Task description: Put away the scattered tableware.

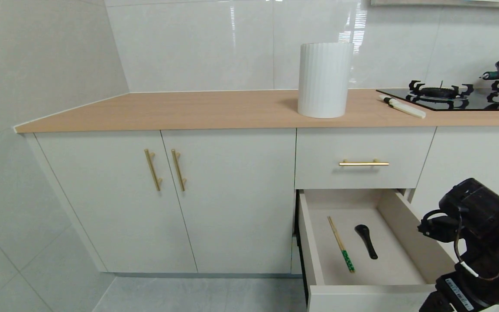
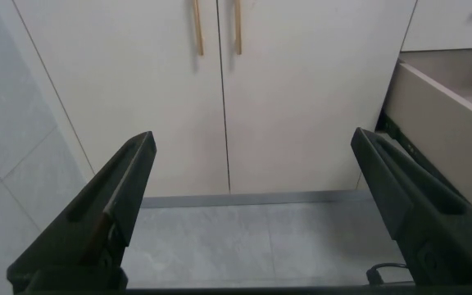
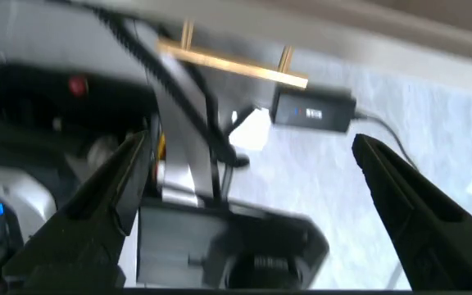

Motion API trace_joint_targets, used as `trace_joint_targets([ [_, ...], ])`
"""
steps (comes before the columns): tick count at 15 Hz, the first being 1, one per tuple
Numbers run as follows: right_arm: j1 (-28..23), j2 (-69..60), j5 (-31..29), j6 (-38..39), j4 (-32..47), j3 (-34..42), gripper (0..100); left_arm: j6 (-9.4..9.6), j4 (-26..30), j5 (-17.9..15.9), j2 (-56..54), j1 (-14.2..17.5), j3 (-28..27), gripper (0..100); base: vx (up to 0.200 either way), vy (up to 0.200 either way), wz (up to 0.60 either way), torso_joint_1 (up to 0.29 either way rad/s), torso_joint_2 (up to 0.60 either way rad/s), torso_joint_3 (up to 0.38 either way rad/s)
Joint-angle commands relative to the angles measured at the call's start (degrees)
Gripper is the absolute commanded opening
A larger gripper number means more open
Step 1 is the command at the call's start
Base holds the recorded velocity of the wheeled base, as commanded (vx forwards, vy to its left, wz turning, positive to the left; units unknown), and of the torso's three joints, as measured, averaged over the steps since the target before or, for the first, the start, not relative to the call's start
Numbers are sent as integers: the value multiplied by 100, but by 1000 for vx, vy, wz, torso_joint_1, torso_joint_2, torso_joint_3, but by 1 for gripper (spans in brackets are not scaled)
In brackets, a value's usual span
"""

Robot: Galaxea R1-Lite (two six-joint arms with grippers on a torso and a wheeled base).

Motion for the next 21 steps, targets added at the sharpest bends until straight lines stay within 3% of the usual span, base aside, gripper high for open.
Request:
trace_joint_targets([
  [1, 63, 518, 152, 12, 172, -149, 100, 1, 0, 0, 8, 0, 1, 100, 0, 0, 0, 0, 0, 0],
  [5, 63, 1449, 240, 56, 111, -219, 100, 1, 0, 0, 8, 0, 1, 100, 0, 0, 0, 0, 0, 0],
  [11, -7, 1388, -23, 425, -487, -175, 100, 1, 0, 0, 8, 0, 1, 100, 0, 0, 0, 0, 0, 0],
  [21, -192, 1361, -199, 539, -847, -132, 100, 1, 0, 0, 8, 0, 1, 100, 0, 0, 0, 0, 0, 0],
])
